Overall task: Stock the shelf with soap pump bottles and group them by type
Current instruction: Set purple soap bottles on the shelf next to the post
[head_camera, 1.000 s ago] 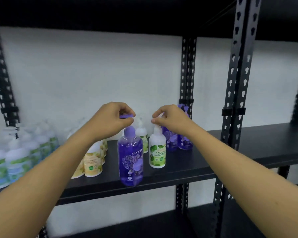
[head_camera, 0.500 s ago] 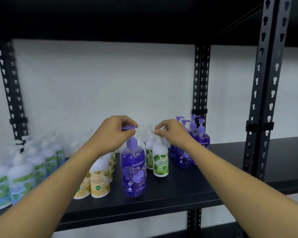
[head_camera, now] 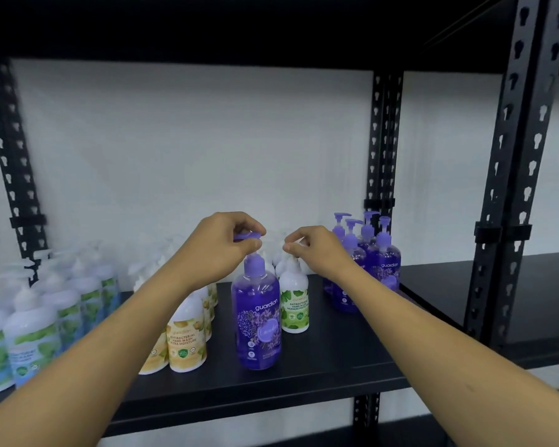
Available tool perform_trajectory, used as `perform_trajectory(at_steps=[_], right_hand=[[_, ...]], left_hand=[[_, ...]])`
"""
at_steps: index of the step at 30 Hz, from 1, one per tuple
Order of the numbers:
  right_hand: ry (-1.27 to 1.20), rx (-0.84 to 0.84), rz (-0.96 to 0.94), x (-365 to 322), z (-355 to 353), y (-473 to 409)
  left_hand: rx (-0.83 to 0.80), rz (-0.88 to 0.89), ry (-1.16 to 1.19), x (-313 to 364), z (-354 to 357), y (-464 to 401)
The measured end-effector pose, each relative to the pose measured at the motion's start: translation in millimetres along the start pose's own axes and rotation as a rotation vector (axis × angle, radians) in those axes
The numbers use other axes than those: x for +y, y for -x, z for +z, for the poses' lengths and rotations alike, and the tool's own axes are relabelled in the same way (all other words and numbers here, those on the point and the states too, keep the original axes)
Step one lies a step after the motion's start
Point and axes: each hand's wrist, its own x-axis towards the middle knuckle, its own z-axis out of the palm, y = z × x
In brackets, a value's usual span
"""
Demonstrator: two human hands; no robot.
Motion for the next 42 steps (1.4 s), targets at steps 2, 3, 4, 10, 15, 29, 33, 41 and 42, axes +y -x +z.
perform_trajectory(at_steps=[2, 3, 4, 10, 15, 29, 33, 41, 42], right_hand=[[0.008, -0.025, -0.003, -1, -1, 1], [0.008, -0.034, 0.005, 0, -3, 2], [0.006, -0.039, 0.017, 1, -5, 3], [-0.073, -0.003, 0.054, 14, -27, 21], [-0.143, 0.048, 0.060, 28, -55, 52], [-0.231, 0.202, 0.112, 54, -55, 136], [-0.122, 0.355, 0.170, 68, -48, 137], [-0.084, 0.466, 0.191, 101, -50, 136], [-0.097, 0.478, 0.188, 104, -53, 136]], left_hand=[[-0.006, 0.002, 0.012, 2, 2, -1], [-0.012, 0.005, 0.014, 4, 3, -2], [-0.019, 0.012, 0.013, 5, 4, -3], [-0.044, 0.047, 0.006, 18, 16, -14], [-0.058, 0.081, 0.045, 34, 30, -32], [-0.121, 0.191, 0.143, 96, 105, -85], [-0.108, 0.200, 0.170, 106, 132, -93], [-0.082, 0.211, 0.177, 103, 167, -95], [-0.064, 0.219, 0.166, 101, 169, -92]])
